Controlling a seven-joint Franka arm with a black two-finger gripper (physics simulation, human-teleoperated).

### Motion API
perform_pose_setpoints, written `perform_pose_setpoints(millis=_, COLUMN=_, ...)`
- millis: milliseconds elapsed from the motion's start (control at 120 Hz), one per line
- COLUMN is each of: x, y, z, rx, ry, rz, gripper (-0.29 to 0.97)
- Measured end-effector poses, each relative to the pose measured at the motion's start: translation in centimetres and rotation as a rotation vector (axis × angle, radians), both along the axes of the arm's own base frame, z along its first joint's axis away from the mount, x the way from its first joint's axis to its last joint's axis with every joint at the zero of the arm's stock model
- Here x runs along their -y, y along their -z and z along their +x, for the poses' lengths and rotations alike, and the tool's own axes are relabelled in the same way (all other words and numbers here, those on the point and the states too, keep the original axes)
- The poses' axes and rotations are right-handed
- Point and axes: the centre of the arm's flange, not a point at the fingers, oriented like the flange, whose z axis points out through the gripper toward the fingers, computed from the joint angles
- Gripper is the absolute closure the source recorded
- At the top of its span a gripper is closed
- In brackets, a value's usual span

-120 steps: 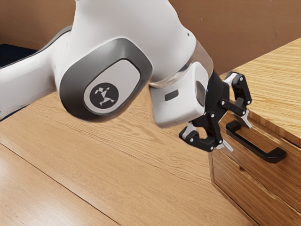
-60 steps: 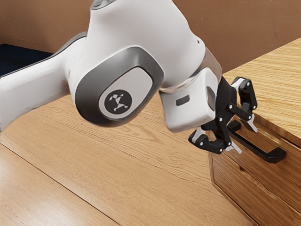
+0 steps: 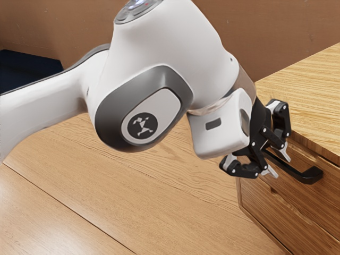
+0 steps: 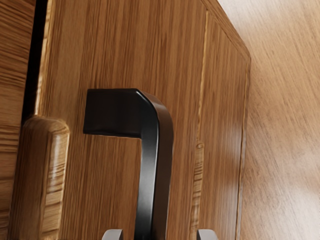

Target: Pull the drawer handle with one arm to open the drawer

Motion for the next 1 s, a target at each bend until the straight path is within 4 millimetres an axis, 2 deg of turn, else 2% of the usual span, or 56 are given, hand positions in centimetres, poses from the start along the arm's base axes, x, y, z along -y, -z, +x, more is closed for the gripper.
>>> perform_pose_setpoints(millis=400, x=0.1, y=-0.1, z=-0.8, rx=0.003, ry=-0.001, rz=0.004, gripper=0.62)
perform_pose_setpoints(millis=600, x=0.8, y=0.3, z=-1.3, rx=-0.002, ry=0.012, rz=0.008, gripper=0.62)
perform_pose_setpoints(millis=1000, x=-0.2, y=0.2, z=-3.1, rx=0.005, ry=-0.003, rz=0.021, gripper=0.63)
